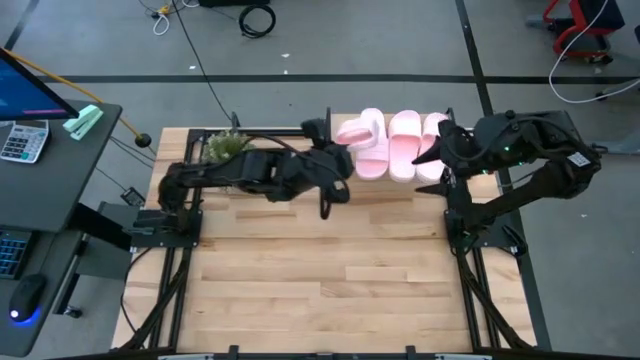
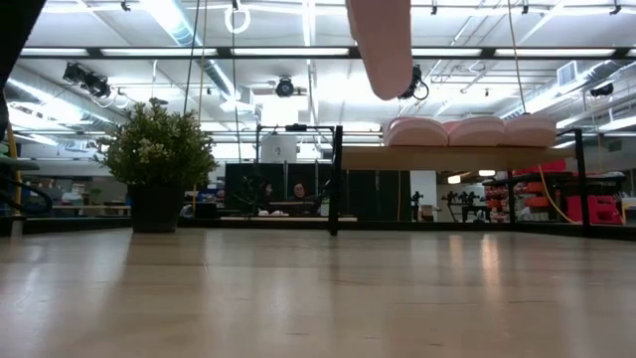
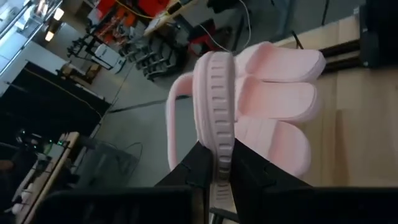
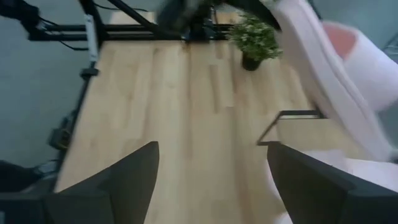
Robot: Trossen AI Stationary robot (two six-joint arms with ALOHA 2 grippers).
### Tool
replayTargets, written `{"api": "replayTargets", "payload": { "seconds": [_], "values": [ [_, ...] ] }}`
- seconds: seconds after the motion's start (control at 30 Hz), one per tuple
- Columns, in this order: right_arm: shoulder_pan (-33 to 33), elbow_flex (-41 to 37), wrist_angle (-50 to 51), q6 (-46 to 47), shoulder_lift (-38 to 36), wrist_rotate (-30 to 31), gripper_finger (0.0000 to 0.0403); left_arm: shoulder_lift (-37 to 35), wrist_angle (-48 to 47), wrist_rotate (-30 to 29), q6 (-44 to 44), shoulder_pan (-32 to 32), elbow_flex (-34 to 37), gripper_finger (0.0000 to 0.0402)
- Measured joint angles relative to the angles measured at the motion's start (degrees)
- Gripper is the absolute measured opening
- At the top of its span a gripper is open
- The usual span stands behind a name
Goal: Pick and place slides into the shelf
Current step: Put the pink slide on the shelf
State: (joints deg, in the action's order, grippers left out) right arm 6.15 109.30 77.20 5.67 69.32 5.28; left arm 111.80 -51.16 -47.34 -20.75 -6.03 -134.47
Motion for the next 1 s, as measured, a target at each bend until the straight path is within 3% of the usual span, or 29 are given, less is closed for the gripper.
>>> {"api": "replayTargets", "payload": {
  "seconds": [0.33,0.6,1.0],
  "values": [
    [12.37,0.00,0.01,12.31,0.15,2.61,0.0305,4.40,-2.33,-0.63,-6.04,1.81,-0.04,0.0042],
    [22.66,0.00,0.10,19.09,1.09,10.42,0.0300,6.37,-3.73,-1.04,-7.42,4.33,-0.07,0.0042],
    [30.74,0.00,0.50,23.91,3.90,16.91,0.0295,8.77,-9.04,0.45,-12.20,7.82,-0.11,0.0043]
  ]
}}
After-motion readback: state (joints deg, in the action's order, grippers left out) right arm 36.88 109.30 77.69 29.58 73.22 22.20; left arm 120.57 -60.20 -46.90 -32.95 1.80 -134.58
